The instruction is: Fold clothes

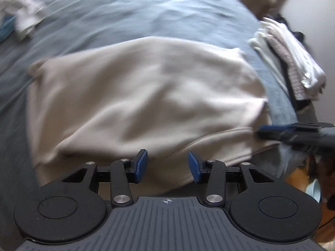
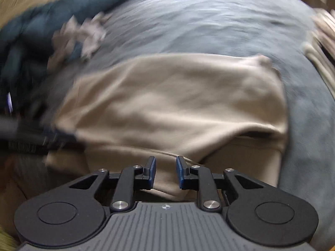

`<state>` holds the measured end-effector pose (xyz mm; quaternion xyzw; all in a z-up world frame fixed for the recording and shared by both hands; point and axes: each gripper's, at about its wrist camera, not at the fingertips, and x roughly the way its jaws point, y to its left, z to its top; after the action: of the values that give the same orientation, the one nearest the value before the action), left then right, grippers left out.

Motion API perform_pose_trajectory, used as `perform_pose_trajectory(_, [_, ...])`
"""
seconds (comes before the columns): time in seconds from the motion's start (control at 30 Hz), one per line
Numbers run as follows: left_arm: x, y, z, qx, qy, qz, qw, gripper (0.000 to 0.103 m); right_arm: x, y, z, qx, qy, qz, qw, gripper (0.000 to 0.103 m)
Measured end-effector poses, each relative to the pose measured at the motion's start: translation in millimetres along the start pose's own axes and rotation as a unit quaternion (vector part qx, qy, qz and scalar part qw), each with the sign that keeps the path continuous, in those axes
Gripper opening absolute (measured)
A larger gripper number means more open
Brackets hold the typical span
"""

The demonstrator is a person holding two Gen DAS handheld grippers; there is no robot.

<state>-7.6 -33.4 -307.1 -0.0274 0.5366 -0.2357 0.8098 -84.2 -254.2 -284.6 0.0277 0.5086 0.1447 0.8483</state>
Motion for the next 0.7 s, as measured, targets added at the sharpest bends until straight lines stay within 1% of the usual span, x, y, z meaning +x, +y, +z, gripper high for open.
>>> perform_pose_trajectory(0.03, [9,-5,1,0.007,-0.006,0.0,1.0,0.043,12,5,-4,-0.024,0.008,-0.013,1.0,0.022])
perform_pose_trajectory(0.07, [18,-8,-1,0.016,-0.008,0.006,0.9998,0.043,25,6,-9,-0.04,0.022,-0.029,0.999,0.017])
perform_pose_trajectory(0.1, [27,-9,-7,0.029,-0.001,0.021,0.9994,0.043,38,8,-15,-0.051,0.034,-0.04,0.997,0.016])
perform_pose_trajectory(0.13, [35,-10,-13,0.038,0.003,0.033,0.9987,0.041,43,9,-19,-0.061,0.035,-0.042,0.997,0.016])
perform_pose_trajectory(0.2, [43,-9,-21,0.045,0.003,0.044,0.998,0.041,39,14,-17,-0.084,0.034,-0.043,0.995,0.016])
perform_pose_trajectory(0.27, [38,-12,-26,0.059,-0.007,0.052,0.9969,0.042,24,18,-8,-0.09,0.029,-0.034,0.995,0.017])
perform_pose_trajectory(0.37, [35,-15,-33,0.066,-0.02,0.06,0.9959,0.042,0,22,13,-0.075,-0.016,0.017,0.997,0.017])
perform_pose_trajectory(0.43, [36,-16,-37,0.059,-0.033,0.062,0.9958,0.043,1,28,33,-0.084,-0.044,0.046,0.994,0.017])
perform_pose_trajectory(0.5, [37,-19,-43,0.059,-0.048,0.068,0.9947,0.046,22,34,53,-0.114,-0.057,0.06,0.99,0.017])
perform_pose_trajectory(0.57, [39,-24,-50,0.064,-0.065,0.076,0.993,0.049,55,34,68,-0.137,-0.058,0.059,0.987,0.017])
perform_pose_trajectory(0.67, [40,-31,-58,0.067,-0.082,0.088,0.9905,0.051,105,22,84,-0.135,-0.008,0.021,0.991,0.015])
perform_pose_trajectory(0.7, [40,-31,-60,0.063,-0.085,0.088,0.9905,0.052,100,21,95,-0.119,-0.003,0.028,0.992,0.015])
